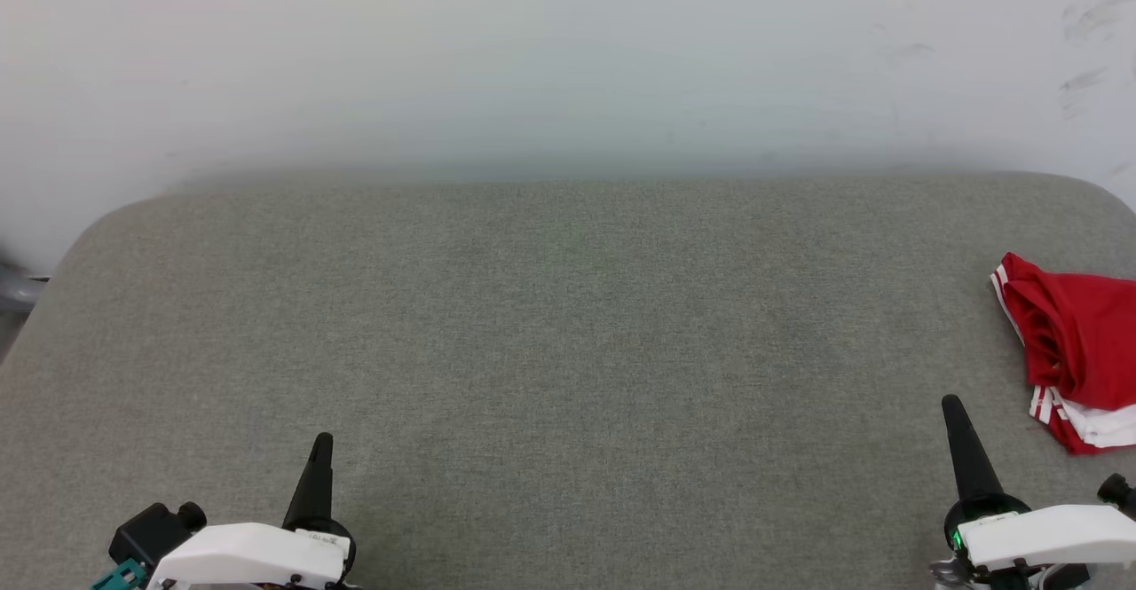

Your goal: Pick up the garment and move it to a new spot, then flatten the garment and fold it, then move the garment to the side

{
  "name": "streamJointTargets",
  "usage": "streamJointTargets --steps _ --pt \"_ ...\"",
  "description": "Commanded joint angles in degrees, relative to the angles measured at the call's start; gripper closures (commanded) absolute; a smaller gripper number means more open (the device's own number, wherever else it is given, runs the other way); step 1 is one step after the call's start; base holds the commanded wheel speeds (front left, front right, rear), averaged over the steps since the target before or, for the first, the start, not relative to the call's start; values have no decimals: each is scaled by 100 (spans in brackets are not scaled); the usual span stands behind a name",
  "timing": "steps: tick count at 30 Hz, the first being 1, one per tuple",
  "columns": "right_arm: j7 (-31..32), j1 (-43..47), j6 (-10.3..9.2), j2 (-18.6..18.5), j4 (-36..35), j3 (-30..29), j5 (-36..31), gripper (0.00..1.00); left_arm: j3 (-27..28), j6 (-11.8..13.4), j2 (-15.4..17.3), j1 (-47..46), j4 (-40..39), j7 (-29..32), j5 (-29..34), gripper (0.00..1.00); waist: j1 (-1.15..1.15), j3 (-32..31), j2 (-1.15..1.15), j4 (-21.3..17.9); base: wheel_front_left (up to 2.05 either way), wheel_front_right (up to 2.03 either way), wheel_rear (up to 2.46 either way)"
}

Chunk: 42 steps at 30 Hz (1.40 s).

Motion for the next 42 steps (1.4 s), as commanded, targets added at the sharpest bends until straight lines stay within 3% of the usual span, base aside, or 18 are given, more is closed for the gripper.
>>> streamJointTargets --steps 1,42 --pt "32 -139 0 10 -32 -19 159 100 39 -48 15 -141 -28 41 -155 100 0 3 0 0 0 0 0" --pt "585 -513 -1 62 222 -138 2173 100 289 -350 -7 -558 232 585 -2293 100 0 92 0 3 0 0 0"
